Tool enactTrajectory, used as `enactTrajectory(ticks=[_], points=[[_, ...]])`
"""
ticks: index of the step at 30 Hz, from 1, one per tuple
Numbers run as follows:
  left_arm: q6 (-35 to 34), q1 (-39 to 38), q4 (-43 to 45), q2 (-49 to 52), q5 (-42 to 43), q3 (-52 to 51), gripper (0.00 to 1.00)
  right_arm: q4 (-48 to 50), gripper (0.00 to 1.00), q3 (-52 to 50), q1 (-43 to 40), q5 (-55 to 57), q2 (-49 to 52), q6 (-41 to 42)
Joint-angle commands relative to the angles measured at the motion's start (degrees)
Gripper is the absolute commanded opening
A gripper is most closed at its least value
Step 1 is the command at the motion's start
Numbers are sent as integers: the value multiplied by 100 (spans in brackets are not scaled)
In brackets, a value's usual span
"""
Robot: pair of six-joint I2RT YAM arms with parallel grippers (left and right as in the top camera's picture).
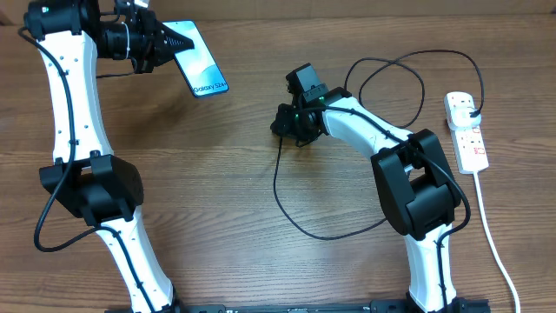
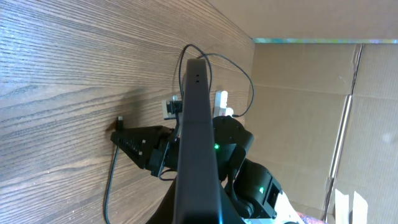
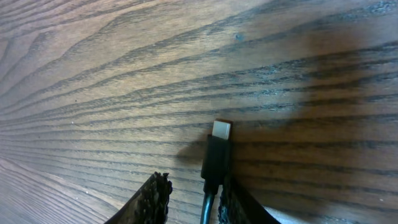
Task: Plug charger to phone and switch on socket
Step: 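Lower the right gripper onto the black USB-C cable plug end, then grasp the USB-C plug with the right gripper and raise it toward the phone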
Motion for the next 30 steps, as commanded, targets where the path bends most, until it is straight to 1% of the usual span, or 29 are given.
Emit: enactTrajectory(ticks=[1, 10, 14, 15, 18, 19, 23, 26, 30], points=[[-57, 52, -13, -17, 160, 74, 4, 15, 30, -138, 22, 109, 61, 85], [-55, 52, -52, -17, 160, 72, 4, -92, 28, -138, 22, 109, 61, 160], [-55, 52, -59, -17, 160, 74, 4, -181, 22, -140, 22, 155, 61, 369], [-55, 52, -59, -17, 160, 72, 4, -186, 21, -140, 22, 199, 61, 387], [-55, 52, -59, -17, 160, 74, 4, -184, 6, -140, 22, 306, 61, 385], [-55, 52, -59, -20, 160, 74, 4, -184, 4, -140, 20, 369, 61, 382], [-55, 52, -59, -17, 109, 74, 4, -181, 4, -140, 20, 566, 61, 380], [-57, 52, -87, -17, -273, 74, 4, -208, 4, -133, -31, 466, 46, 337], [-55, 52, -186, -17, -785, 72, 4, -313, 4, -103, -175, -146, -109, -221]])
